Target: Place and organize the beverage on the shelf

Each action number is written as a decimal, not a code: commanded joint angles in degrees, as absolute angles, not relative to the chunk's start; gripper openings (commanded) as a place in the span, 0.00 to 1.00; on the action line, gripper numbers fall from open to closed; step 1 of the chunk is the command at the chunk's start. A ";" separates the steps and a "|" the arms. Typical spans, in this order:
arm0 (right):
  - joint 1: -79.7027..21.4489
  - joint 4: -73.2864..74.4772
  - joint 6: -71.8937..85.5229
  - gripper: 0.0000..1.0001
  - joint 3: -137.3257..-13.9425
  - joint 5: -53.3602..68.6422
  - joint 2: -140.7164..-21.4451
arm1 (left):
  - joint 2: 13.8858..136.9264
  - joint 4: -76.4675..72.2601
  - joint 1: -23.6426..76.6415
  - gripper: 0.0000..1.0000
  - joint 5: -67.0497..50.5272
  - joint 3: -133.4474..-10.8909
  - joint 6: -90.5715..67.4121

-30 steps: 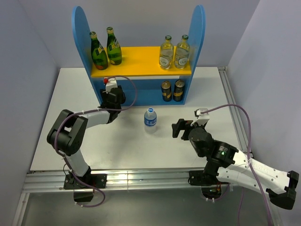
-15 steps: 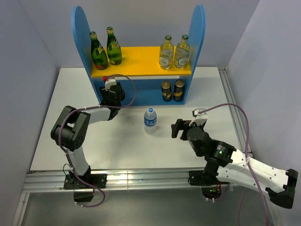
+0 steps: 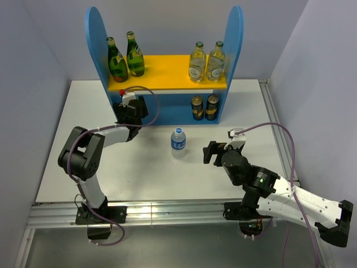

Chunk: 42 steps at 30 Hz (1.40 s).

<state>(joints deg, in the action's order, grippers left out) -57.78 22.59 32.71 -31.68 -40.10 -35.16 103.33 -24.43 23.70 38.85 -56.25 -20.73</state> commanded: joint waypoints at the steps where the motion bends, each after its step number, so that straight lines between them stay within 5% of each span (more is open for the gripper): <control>1: -58.10 21.88 32.78 0.96 -32.26 -41.66 -34.19 | 97.30 -23.39 23.55 0.99 38.32 -60.47 -20.13; 22: -58.01 22.24 33.05 0.96 -31.82 -41.22 -31.91 | 80.00 -13.01 29.44 0.99 33.66 -51.16 -20.04; 35: -58.10 22.24 33.05 0.96 -31.73 -41.22 -31.64 | 50.29 -5.45 55.34 0.99 37.62 -32.62 -26.71; 42: -58.01 21.97 32.96 0.96 -31.73 -41.22 -31.99 | 42.27 -15.98 63.10 0.99 23.74 -20.04 -25.66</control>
<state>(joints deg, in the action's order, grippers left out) -57.78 22.79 32.73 -31.68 -40.07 -32.27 41.12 -9.80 61.73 30.55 -21.30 -25.02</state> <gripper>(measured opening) 0.964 0.993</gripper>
